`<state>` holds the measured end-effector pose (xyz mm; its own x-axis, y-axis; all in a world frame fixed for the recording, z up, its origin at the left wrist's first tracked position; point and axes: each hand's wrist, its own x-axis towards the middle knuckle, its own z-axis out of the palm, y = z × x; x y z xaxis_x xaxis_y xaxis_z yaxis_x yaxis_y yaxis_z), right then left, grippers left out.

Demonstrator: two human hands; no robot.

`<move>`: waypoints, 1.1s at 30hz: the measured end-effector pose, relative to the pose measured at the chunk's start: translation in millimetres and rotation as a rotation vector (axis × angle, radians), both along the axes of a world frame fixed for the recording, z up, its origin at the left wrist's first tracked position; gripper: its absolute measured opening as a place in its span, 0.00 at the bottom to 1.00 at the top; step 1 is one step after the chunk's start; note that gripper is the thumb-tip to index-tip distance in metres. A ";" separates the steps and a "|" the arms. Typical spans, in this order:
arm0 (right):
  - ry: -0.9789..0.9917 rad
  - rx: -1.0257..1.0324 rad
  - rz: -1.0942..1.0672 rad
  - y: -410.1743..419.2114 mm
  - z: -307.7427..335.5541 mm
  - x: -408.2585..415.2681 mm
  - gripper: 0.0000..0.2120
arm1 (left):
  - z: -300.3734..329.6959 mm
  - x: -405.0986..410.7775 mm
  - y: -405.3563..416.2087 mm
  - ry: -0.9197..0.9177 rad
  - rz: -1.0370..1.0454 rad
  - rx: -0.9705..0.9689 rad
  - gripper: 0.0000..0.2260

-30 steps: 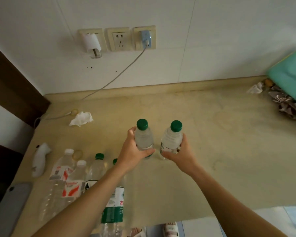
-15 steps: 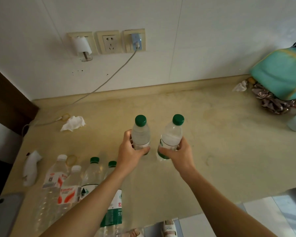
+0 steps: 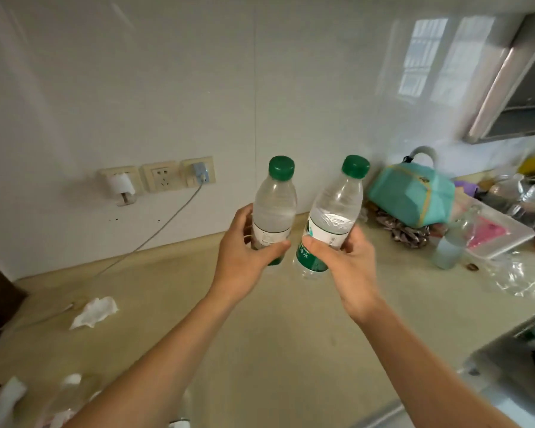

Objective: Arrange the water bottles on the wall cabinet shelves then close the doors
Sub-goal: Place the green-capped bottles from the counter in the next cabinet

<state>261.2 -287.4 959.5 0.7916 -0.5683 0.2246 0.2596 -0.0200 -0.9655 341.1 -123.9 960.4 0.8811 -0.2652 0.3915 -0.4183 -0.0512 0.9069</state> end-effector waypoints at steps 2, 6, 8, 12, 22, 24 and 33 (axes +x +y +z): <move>-0.073 -0.024 0.011 -12.3 29.8 -4.4 0.24 | 32.8 -3.1 -12.4 -0.076 -0.011 -0.023 0.30; -0.190 -0.114 0.026 -40.1 89.7 -11.9 0.24 | 100.9 -11.5 -34.3 -0.261 0.000 -0.053 0.29; -0.251 -0.151 0.038 -53.9 121.1 -13.8 0.22 | 134.4 -14.4 -43.1 -0.326 0.021 -0.074 0.29; -0.364 -0.205 0.068 -78.6 189.1 -13.1 0.24 | 202.8 -18.5 -56.3 -0.452 0.061 -0.062 0.30; -0.542 -0.243 0.115 -115.6 355.0 29.6 0.28 | 363.0 -10.3 -93.7 -0.481 0.179 -0.204 0.26; -0.559 -0.268 0.108 -121.0 381.1 38.6 0.28 | 384.9 -6.1 -99.8 -0.489 0.204 -0.219 0.27; -0.435 -0.336 0.082 -139.8 422.6 97.6 0.26 | 422.9 26.8 -127.6 -0.423 0.272 -0.109 0.26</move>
